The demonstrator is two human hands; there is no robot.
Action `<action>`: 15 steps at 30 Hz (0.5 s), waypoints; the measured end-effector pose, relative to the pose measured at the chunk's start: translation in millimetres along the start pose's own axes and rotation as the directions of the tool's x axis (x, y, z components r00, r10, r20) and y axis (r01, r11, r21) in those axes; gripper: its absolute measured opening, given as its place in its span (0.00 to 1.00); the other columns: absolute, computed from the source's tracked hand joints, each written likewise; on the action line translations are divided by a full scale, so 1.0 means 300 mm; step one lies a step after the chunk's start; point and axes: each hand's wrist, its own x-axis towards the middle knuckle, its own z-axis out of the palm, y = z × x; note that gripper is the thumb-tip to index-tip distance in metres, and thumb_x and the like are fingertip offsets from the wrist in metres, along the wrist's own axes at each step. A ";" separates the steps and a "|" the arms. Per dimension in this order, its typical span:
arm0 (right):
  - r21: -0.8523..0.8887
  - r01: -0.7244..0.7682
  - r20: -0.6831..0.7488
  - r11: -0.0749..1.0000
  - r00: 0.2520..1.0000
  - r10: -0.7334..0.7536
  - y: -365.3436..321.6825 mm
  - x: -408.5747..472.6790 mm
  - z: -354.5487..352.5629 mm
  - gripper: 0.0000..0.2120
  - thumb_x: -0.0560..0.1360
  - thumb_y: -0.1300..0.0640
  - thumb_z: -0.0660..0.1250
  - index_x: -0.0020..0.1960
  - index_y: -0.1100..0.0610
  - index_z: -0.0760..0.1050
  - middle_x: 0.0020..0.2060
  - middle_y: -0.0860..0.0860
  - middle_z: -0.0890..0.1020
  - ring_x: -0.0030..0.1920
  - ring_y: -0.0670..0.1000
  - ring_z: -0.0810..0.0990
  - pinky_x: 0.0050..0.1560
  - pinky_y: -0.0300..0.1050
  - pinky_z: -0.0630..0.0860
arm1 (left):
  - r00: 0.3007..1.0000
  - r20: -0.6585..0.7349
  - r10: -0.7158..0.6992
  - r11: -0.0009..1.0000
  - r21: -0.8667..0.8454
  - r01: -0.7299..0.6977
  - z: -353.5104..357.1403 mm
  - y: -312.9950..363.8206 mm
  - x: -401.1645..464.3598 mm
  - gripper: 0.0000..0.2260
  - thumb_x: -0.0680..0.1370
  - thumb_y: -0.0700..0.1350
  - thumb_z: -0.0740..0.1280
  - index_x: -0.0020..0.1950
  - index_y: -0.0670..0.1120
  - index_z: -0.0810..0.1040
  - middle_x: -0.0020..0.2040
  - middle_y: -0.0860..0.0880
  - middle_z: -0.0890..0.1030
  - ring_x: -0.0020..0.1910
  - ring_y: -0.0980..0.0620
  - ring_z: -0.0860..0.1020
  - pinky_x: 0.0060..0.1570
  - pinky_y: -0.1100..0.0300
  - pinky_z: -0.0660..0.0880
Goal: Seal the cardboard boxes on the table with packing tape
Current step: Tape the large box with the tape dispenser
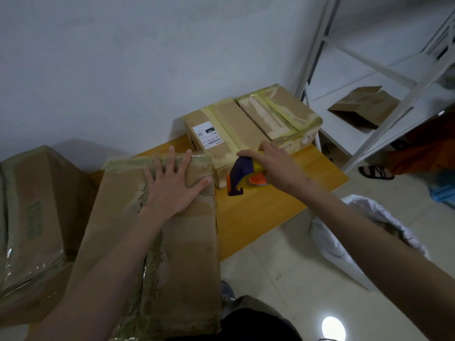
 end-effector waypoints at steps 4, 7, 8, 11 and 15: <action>0.138 -0.134 -0.009 0.981 0.991 0.136 -0.015 -0.018 0.041 0.33 0.77 0.58 0.72 0.77 0.43 0.63 0.51 0.54 0.66 0.51 0.54 0.65 0.48 0.50 0.65 | 1.000 -0.005 -0.012 1.000 0.004 0.012 0.001 0.010 0.004 0.43 0.70 0.81 0.41 0.80 0.63 0.37 0.82 0.49 0.38 0.80 0.37 0.39 0.75 0.33 0.39; 0.243 -0.223 -0.041 0.944 0.970 0.240 -0.024 -0.025 0.040 0.34 0.75 0.60 0.73 0.76 0.43 0.64 0.51 0.54 0.68 0.53 0.57 0.69 0.49 0.53 0.72 | 1.000 0.006 -0.012 1.000 -0.001 0.012 0.000 0.015 -0.003 0.41 0.71 0.80 0.42 0.79 0.64 0.36 0.82 0.48 0.37 0.80 0.36 0.38 0.74 0.33 0.39; 0.286 -0.249 -0.051 0.925 0.960 0.274 -0.018 -0.033 0.038 0.34 0.76 0.60 0.73 0.76 0.43 0.64 0.52 0.55 0.69 0.53 0.58 0.69 0.49 0.55 0.73 | 1.000 0.000 0.004 1.000 -0.008 -0.004 -0.004 0.017 -0.005 0.40 0.72 0.79 0.42 0.79 0.64 0.37 0.82 0.48 0.37 0.79 0.35 0.38 0.74 0.33 0.39; 0.372 -0.281 -0.079 0.885 0.940 0.332 -0.008 -0.064 0.018 0.35 0.75 0.62 0.72 0.76 0.42 0.65 0.51 0.54 0.68 0.51 0.57 0.68 0.50 0.55 0.74 | 0.976 -0.058 0.208 0.978 0.007 -0.208 -0.016 0.022 0.007 0.30 0.79 0.72 0.44 0.80 0.65 0.47 0.82 0.51 0.37 0.80 0.37 0.40 0.76 0.32 0.43; 0.399 -0.294 -0.066 0.869 0.936 0.347 -0.017 -0.100 -0.006 0.36 0.74 0.63 0.73 0.76 0.41 0.65 0.50 0.53 0.69 0.51 0.56 0.69 0.52 0.57 0.76 | 0.891 -0.081 0.447 0.883 0.200 -0.425 -0.041 0.039 0.082 0.27 0.81 0.63 0.40 0.72 0.60 0.70 0.83 0.53 0.46 0.81 0.39 0.42 0.76 0.33 0.43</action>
